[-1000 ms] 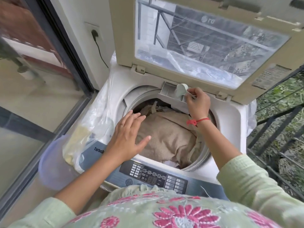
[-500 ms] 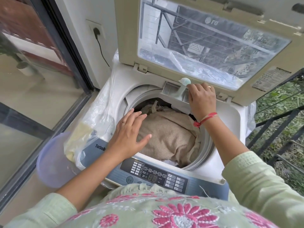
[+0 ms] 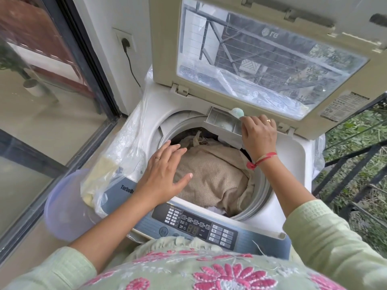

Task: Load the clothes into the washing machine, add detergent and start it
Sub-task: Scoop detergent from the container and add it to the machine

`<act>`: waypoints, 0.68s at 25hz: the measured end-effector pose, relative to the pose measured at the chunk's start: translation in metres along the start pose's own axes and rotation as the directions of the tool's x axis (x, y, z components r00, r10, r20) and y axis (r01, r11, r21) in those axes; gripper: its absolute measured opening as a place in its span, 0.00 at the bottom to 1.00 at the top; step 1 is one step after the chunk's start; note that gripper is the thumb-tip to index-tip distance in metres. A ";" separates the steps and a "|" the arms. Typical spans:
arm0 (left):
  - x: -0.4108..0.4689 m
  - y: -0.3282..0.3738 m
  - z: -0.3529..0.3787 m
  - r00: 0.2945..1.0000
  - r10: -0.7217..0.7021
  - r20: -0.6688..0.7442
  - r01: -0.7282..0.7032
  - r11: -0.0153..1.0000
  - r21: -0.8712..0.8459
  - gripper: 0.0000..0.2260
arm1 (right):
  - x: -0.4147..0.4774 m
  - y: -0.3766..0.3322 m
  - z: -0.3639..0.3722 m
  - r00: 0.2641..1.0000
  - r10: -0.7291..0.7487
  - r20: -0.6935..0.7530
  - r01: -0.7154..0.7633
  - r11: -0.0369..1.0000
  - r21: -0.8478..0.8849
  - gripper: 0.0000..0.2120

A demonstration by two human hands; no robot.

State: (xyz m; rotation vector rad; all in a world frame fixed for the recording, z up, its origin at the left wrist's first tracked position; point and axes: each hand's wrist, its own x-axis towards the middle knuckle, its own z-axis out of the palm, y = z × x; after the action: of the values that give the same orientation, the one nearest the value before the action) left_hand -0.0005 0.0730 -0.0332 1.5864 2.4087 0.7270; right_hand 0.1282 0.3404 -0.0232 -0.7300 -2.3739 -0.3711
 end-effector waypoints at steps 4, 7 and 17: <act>0.000 -0.001 0.000 1.000 -0.005 -0.003 0.005 1.000 -0.003 0.31 | -0.006 -0.002 0.000 0.995 0.094 0.023 -0.096 0.987 0.128 0.09; -0.001 0.000 0.001 1.000 0.002 0.006 -0.002 1.000 0.005 0.31 | -0.010 -0.004 0.000 0.996 0.087 0.010 -0.088 0.990 0.108 0.09; -0.002 -0.001 0.003 0.999 -0.031 0.013 0.030 0.999 0.023 0.29 | -0.008 -0.009 -0.018 0.175 0.452 0.875 -0.691 -0.576 0.436 0.06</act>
State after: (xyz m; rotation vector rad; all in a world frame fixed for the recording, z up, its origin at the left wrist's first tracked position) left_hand 0.0005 0.0715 -0.0362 1.5541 2.4347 0.6838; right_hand 0.1372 0.3226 -0.0157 -1.3615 -0.9121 1.8925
